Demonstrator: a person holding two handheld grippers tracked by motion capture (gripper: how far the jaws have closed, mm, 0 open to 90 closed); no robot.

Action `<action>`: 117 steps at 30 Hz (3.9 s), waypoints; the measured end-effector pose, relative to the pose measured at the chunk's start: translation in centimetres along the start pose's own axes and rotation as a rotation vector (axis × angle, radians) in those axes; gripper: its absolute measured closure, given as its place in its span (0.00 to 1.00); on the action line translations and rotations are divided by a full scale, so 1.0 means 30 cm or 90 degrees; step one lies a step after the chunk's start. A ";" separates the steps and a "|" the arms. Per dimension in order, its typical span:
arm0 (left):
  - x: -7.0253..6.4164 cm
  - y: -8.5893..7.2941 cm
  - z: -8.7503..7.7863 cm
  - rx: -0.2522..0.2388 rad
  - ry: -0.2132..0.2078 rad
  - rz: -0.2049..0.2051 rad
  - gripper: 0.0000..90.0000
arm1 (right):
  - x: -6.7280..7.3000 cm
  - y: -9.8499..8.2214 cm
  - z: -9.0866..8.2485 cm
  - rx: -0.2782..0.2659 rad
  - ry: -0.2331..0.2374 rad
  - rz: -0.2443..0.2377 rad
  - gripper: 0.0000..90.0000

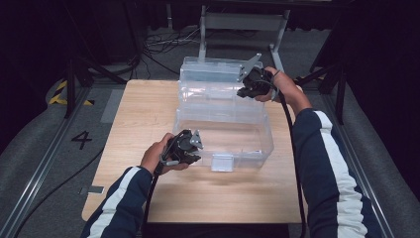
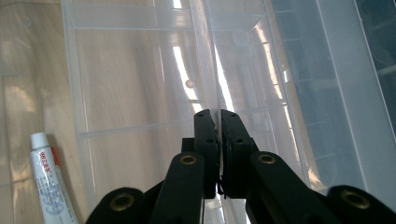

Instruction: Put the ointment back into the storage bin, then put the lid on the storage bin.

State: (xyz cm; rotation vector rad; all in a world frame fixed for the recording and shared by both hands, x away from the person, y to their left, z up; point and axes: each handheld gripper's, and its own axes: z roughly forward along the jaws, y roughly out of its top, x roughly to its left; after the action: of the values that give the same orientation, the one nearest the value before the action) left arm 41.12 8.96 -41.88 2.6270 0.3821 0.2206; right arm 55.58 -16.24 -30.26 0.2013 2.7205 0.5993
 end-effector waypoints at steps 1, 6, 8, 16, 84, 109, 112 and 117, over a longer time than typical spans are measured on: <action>0.000 0.000 0.000 0.000 -0.001 -0.002 0.81 | 0.003 0.001 -0.001 0.002 -0.001 -0.001 0.98; -0.002 -0.002 0.001 -0.006 0.002 -0.009 0.80 | 0.012 0.004 -0.009 0.002 0.002 -0.014 0.99; -0.003 -0.003 0.001 -0.007 0.001 -0.014 0.80 | 0.021 0.010 -0.016 0.002 0.002 -0.024 0.99; -0.004 -0.004 0.002 -0.012 0.001 -0.017 0.80 | 0.063 0.014 -0.044 -0.010 0.005 -0.046 1.00; -0.036 -0.035 0.009 -0.082 0.057 -0.015 0.72 | 0.295 -0.047 -0.119 -0.048 0.010 -0.056 0.98; -0.037 -0.125 -0.077 -0.203 0.061 -0.057 0.68 | 0.333 -0.088 -0.115 -0.093 -0.004 0.003 0.95; -0.040 -0.153 -0.114 -0.223 0.070 -0.069 0.67 | 0.343 -0.090 -0.115 -0.094 -0.011 0.009 0.95; -0.022 -0.197 -0.168 -0.249 0.095 -0.102 0.64 | 0.348 -0.096 -0.115 -0.097 -0.012 0.023 0.95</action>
State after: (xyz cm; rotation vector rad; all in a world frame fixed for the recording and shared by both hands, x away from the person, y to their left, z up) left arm 38.03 15.95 -40.33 2.1911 0.5371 0.3964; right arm 44.44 -17.96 -31.71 0.2165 2.6436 0.8079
